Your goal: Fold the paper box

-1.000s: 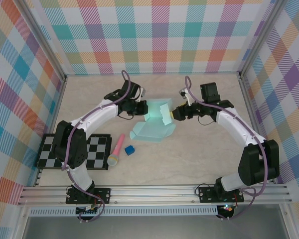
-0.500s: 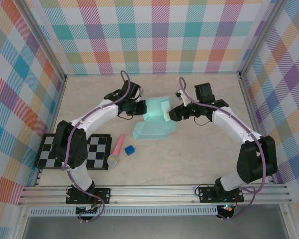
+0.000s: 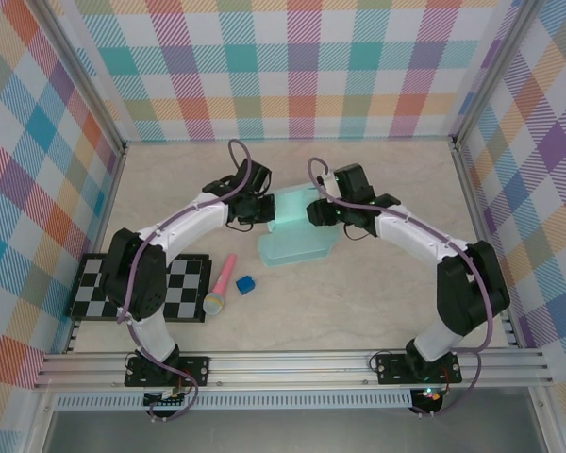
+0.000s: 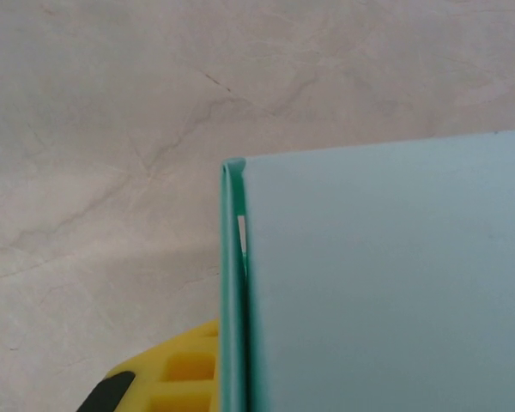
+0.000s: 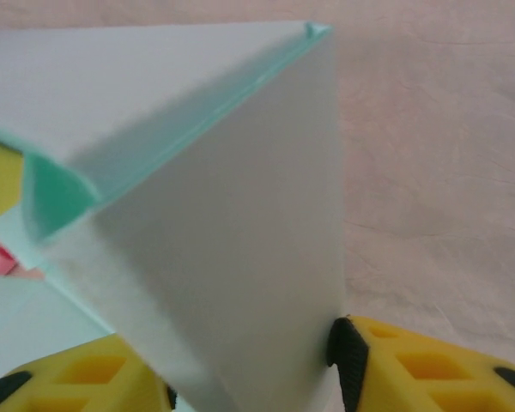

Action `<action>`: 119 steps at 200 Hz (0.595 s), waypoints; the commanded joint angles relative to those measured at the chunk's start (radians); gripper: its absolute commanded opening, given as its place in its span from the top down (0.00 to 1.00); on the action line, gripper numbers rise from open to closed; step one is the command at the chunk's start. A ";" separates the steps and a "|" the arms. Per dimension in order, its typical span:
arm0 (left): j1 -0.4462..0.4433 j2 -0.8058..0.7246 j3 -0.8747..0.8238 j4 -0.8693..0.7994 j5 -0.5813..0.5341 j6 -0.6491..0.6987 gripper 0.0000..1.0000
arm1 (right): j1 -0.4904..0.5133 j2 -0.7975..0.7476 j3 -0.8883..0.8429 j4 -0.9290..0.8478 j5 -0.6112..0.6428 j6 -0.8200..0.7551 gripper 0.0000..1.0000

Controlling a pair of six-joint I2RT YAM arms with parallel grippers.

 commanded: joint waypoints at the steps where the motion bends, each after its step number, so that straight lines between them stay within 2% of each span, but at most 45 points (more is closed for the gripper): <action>1: -0.047 -0.060 -0.024 0.056 0.031 -0.065 1.00 | 0.010 0.019 0.006 0.070 0.121 0.047 0.52; 26: -0.075 -0.063 -0.026 0.058 0.041 -0.088 1.00 | 0.014 0.045 0.019 0.076 0.147 0.042 0.54; 88: -0.155 -0.061 -0.020 0.049 0.037 -0.191 1.00 | 0.040 0.104 0.037 0.074 0.257 0.056 0.69; 119: -0.157 -0.083 -0.028 0.059 0.093 -0.237 0.88 | 0.041 0.106 0.029 0.080 0.280 0.051 0.75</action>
